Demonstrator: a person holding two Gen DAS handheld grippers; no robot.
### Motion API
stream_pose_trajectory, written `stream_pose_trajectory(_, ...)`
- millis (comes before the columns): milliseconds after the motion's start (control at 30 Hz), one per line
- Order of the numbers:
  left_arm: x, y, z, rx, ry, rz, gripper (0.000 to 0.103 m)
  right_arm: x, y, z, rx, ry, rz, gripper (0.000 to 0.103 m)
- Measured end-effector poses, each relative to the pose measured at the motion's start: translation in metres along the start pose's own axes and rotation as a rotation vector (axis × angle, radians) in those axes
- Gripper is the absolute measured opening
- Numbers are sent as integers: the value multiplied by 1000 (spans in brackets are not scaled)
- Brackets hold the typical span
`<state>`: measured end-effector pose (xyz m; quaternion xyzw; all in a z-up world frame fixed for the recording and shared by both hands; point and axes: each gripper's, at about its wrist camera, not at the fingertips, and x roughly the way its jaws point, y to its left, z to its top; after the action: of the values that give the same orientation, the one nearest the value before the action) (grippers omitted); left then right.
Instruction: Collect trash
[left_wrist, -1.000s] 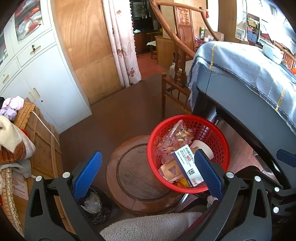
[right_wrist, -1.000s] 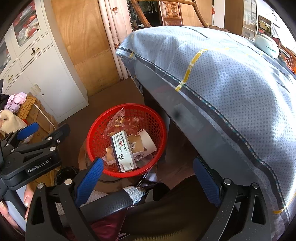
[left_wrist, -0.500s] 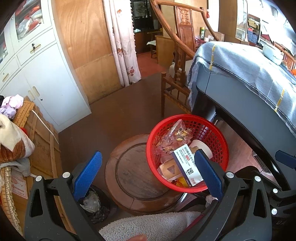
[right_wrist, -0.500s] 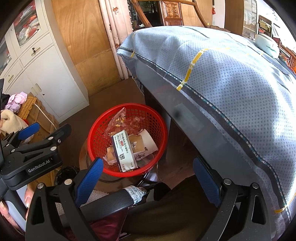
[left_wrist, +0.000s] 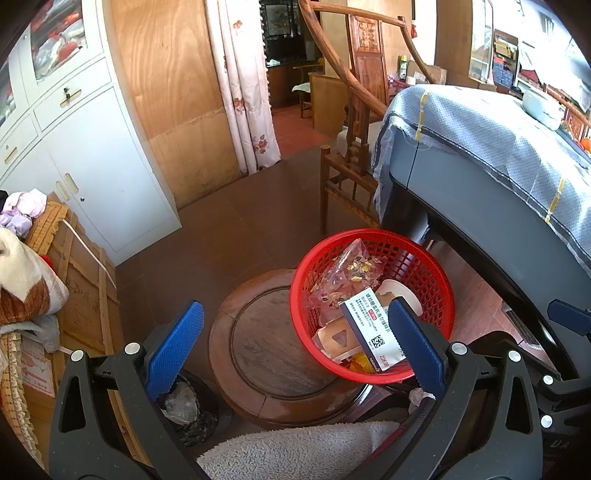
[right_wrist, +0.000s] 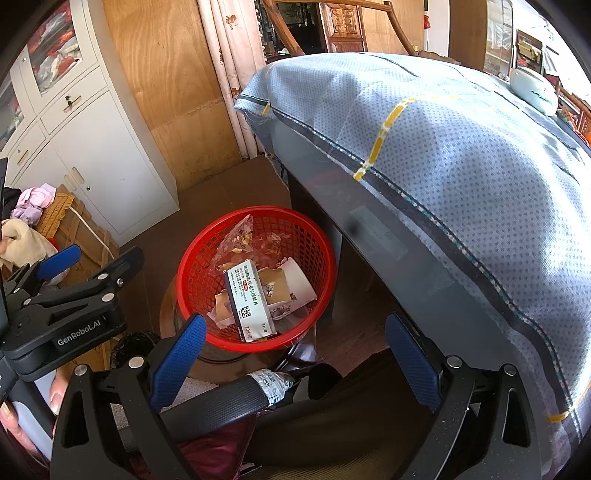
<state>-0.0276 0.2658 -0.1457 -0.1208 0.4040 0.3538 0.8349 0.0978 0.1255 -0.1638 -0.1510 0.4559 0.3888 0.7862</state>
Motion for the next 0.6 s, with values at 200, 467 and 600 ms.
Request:
stream_pose_trajectory(200, -2, -2, -1, 8, -5, 2, 96, 0, 0, 0, 1, 0, 1, 96)
stream_pose_trajectory(467, -2, -2, -1, 11, -4, 2, 96, -1, 1, 0, 1, 0, 2, 96)
stream_pose_trajectory(600, -1, -3, -2, 11, -3, 2, 96, -1, 2, 0, 0, 0, 3, 96)
